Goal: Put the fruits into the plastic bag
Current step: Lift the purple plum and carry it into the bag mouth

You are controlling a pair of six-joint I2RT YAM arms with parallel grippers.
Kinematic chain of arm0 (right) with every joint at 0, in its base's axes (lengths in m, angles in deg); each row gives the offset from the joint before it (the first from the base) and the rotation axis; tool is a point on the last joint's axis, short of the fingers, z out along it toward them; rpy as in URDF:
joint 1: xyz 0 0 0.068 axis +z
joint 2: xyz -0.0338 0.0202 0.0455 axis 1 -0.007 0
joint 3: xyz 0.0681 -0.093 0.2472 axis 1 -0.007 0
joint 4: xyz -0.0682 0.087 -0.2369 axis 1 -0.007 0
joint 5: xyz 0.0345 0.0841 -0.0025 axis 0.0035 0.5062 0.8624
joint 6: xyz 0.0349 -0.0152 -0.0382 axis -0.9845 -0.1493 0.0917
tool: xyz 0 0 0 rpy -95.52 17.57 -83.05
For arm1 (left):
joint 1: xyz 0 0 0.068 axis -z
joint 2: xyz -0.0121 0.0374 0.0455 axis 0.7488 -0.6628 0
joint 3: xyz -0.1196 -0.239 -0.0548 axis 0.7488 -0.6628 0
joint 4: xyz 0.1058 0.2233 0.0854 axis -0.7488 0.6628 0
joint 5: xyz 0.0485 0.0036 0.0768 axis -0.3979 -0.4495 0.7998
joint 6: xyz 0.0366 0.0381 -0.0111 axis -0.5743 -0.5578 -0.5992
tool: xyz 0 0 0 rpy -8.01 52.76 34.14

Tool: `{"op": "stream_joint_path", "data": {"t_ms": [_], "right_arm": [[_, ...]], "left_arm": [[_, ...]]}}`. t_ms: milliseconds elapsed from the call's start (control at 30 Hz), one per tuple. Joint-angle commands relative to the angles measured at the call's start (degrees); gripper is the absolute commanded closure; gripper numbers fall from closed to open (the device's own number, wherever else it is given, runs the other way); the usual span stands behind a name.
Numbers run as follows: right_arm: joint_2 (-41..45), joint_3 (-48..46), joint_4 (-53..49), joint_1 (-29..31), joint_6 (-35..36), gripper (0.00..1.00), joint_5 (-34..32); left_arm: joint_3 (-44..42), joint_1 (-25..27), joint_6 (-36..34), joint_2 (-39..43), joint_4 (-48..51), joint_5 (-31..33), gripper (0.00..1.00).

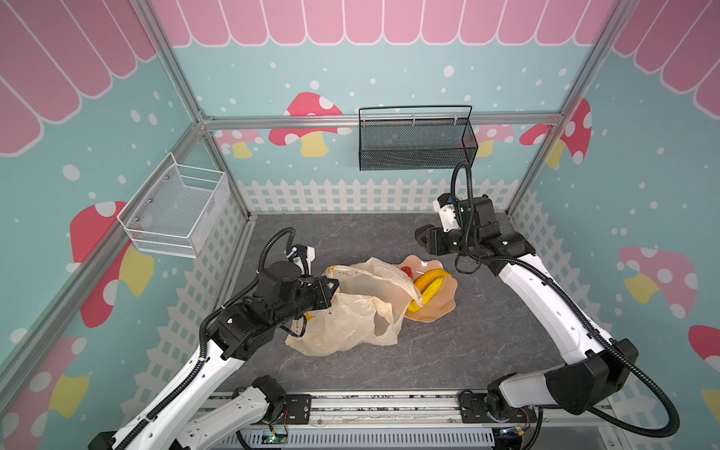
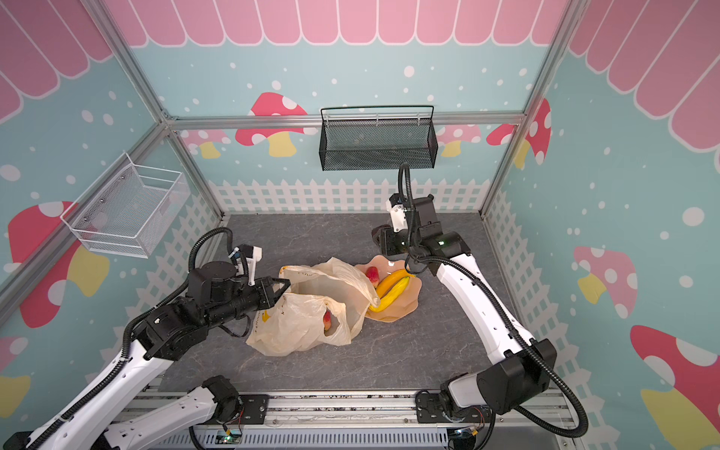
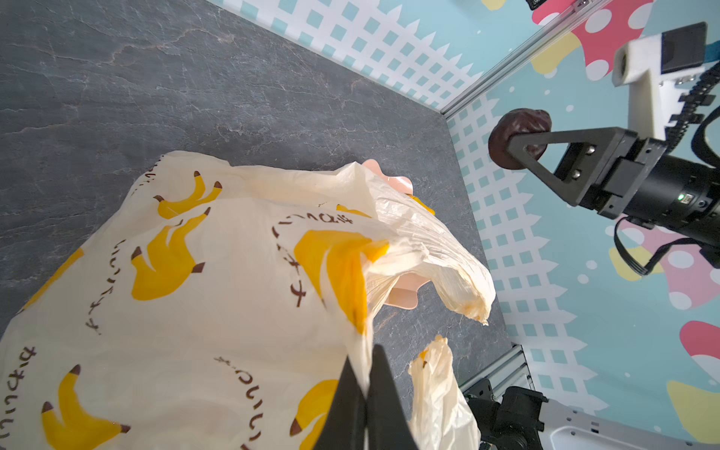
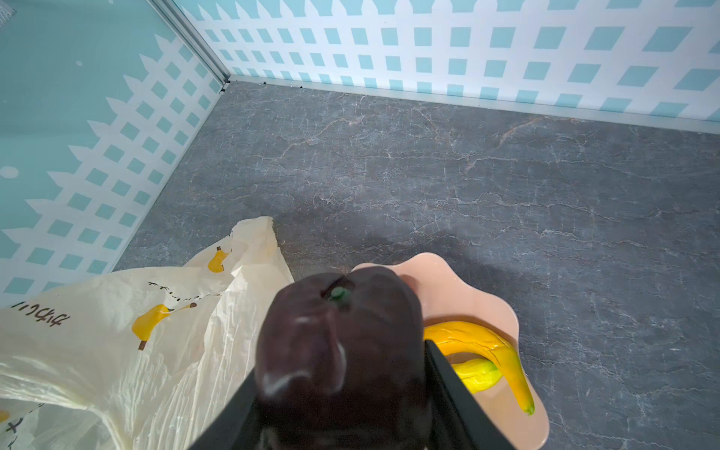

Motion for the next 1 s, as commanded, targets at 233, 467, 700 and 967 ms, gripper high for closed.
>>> {"op": "stream_joint_path", "data": {"t_ms": [233, 467, 700, 967], "right_arm": [[5.49, -5.27, 16.82, 2.0, -4.1, 0.63, 23.85], [4.07, -1.31, 16.02, 11.19, 0.48, 0.63, 27.04], [3.9, -1.81, 13.8, 13.75, 2.87, 0.63, 26.75], [2.05, -1.08, 5.7, 16.92, 8.8, 0.64, 21.8]], "left_arm": [[0.8, -0.44, 0.01, -0.69, -1.03, -1.06, 0.98], [0.94, -0.41, -0.01, -0.77, -0.98, -1.01, 0.98], [0.91, -0.42, 0.04, -1.02, -1.14, -0.96, 0.98], [1.01, -0.41, 0.03, -1.4, -1.13, -1.13, 0.98]]}}
